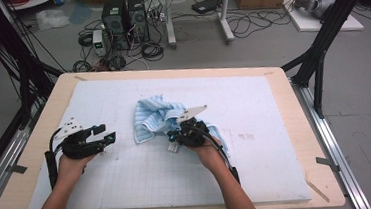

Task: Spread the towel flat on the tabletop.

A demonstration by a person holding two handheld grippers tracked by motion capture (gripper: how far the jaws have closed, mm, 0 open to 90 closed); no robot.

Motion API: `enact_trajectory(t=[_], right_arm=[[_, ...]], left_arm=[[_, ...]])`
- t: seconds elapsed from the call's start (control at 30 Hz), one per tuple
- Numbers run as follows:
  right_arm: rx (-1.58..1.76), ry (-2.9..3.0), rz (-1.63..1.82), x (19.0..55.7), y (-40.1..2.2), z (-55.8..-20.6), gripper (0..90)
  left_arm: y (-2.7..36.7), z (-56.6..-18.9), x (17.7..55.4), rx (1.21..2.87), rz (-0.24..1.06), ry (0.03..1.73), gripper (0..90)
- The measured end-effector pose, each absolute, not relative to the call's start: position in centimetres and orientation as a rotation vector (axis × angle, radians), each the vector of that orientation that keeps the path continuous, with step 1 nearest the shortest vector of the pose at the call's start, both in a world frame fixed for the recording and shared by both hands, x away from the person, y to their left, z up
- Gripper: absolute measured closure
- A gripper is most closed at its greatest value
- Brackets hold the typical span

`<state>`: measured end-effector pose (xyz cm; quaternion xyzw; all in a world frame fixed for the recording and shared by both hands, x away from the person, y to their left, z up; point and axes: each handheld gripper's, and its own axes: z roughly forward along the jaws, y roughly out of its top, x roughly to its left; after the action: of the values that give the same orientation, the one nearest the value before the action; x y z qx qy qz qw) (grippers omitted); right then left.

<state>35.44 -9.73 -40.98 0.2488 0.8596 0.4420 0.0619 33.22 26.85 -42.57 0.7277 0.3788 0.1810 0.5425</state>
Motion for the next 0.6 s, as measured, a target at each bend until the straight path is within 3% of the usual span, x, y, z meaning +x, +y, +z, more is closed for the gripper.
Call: enact_trajectory(t=[0.47,0.53,0.6], right_arm=[[0.399,2.933,1.523,30.5,-8.8,-43.1,86.9],[0.420,2.873,1.574,30.4,-9.4,-43.1,69.4],[0.564,2.743,1.615,31.1,-10.8,-42.5,64.5]], left_arm=[[26.3,-42.8,33.2,1.746,0.420,0.898,40.0],[26.2,-42.8,33.3,1.753,0.415,0.901,39.8],[26.0,-42.9,33.2,1.755,0.412,0.901,39.5]])
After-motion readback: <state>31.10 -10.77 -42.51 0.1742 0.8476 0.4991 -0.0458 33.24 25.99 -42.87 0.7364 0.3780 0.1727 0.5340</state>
